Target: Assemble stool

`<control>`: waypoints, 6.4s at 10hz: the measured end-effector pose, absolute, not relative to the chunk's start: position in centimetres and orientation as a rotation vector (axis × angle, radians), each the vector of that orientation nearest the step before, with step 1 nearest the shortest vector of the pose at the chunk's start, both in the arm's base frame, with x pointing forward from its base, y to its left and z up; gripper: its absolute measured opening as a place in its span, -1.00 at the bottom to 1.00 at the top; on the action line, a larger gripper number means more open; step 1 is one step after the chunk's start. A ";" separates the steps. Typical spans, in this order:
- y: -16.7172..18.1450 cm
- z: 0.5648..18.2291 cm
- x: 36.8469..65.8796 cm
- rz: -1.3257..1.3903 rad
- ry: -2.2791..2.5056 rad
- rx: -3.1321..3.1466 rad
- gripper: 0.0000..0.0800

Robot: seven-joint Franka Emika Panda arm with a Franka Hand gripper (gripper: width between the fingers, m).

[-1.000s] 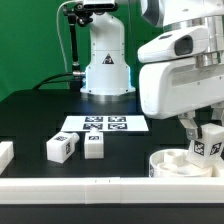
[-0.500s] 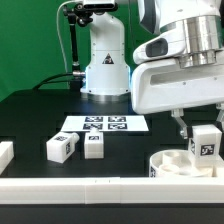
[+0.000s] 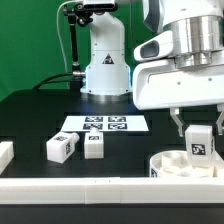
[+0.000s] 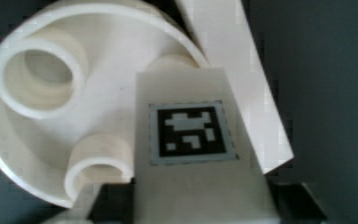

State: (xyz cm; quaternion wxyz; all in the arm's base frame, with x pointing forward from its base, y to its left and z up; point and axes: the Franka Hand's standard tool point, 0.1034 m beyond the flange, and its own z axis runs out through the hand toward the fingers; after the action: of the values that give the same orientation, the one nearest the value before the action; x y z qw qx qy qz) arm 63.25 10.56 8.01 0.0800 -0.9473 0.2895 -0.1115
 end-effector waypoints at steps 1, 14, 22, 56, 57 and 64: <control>10.5 8.0 63.3 -0.322 0.954 -2.791 -0.14; 9.5 9.2 63.5 -0.147 1.647 -2.348 0.58; 9.1 10.7 63.7 -0.248 0.984 -2.764 0.62; 9.5 8.5 64.5 -0.096 -2.331 -2.347 -0.15; 9.4 8.5 64.5 -0.102 -2.274 -2.399 -0.15; 10.0 8.4 64.2 -0.171 -1.236 -3.020 -0.15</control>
Offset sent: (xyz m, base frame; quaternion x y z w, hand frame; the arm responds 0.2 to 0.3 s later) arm 0.0028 0.0091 0.0017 0.0380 -0.0100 0.2869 0.9572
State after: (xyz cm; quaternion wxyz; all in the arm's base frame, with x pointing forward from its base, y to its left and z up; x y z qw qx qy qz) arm 64.16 10.02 8.42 -0.0628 -0.9224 -0.3775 -0.0524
